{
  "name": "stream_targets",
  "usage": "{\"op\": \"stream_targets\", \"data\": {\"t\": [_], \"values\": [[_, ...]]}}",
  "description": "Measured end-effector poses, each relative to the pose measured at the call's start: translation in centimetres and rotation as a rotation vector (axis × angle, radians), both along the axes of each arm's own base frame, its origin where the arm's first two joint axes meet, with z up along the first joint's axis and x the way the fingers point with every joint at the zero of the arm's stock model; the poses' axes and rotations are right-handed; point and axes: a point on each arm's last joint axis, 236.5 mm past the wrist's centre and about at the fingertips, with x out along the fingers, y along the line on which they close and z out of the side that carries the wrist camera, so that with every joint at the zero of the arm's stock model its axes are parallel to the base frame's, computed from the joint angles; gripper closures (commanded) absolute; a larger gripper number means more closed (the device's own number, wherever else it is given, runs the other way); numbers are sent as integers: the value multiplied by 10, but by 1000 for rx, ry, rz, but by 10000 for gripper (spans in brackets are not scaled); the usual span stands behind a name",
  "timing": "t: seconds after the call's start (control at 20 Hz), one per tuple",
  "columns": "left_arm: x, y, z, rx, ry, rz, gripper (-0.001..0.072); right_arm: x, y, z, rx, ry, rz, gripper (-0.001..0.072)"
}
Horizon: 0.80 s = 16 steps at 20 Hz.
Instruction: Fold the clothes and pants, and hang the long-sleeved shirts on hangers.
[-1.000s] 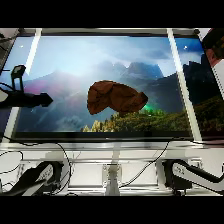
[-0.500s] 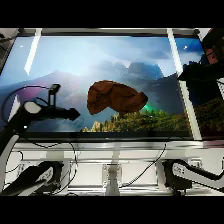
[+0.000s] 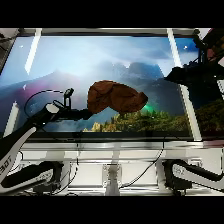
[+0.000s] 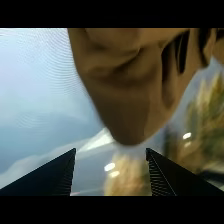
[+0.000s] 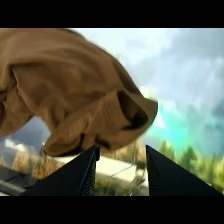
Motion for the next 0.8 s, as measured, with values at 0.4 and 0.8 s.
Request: {"op": "stream_targets", "data": {"t": [0.4, 0.8], "values": [[34, -5, -8, -68, -12, 180, 326, 11, 15, -75, -82, 142, 57, 228], [55, -18, 4, -72, -77, 177, 687, 7, 33, -141, -68, 253, 189, 226]]}}
